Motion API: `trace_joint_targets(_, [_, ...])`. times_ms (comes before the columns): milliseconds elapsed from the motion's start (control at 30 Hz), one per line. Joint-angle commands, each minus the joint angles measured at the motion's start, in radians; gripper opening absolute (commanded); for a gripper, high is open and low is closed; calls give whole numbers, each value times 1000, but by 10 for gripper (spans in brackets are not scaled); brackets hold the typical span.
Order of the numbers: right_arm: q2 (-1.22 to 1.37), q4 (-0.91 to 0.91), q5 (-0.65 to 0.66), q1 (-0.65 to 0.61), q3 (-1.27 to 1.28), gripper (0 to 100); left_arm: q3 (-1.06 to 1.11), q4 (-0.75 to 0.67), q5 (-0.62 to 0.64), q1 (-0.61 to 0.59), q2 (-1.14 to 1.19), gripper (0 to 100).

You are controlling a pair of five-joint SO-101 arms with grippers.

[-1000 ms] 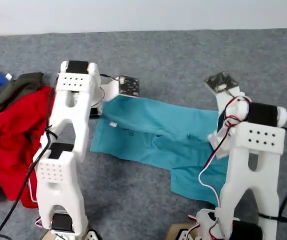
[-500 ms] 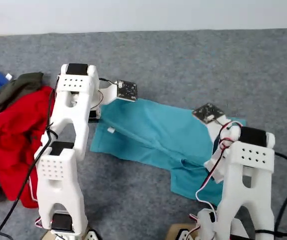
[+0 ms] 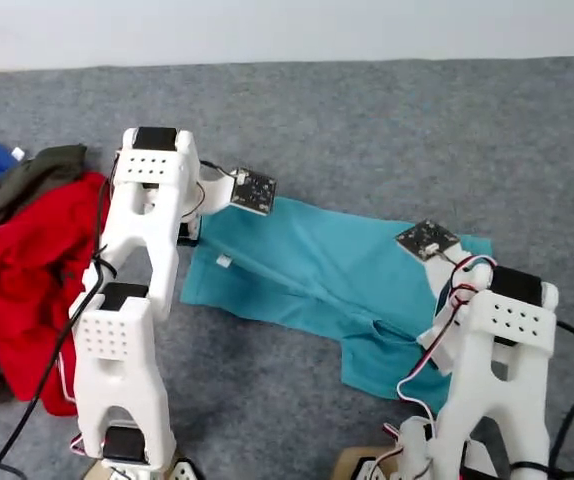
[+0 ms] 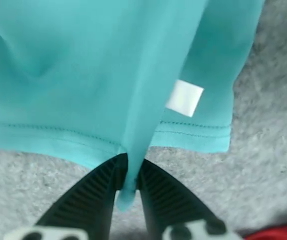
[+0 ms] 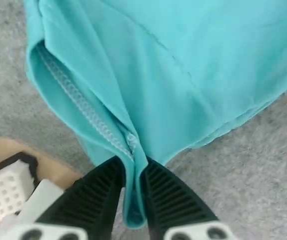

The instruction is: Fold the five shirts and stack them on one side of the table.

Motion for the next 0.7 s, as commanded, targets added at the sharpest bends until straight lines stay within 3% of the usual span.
trace_joint_targets(0, [-39,59,9,12,-8,8,16,32,-34,-11,-64,3])
trace_joint_targets(267, [-41,79,8,-10,-8,8,217,31,-121,-6,-199,3])
trace_joint_targets(667, [-41,85,3,-62,-8,45,239,-21,-120,-20,-198,7])
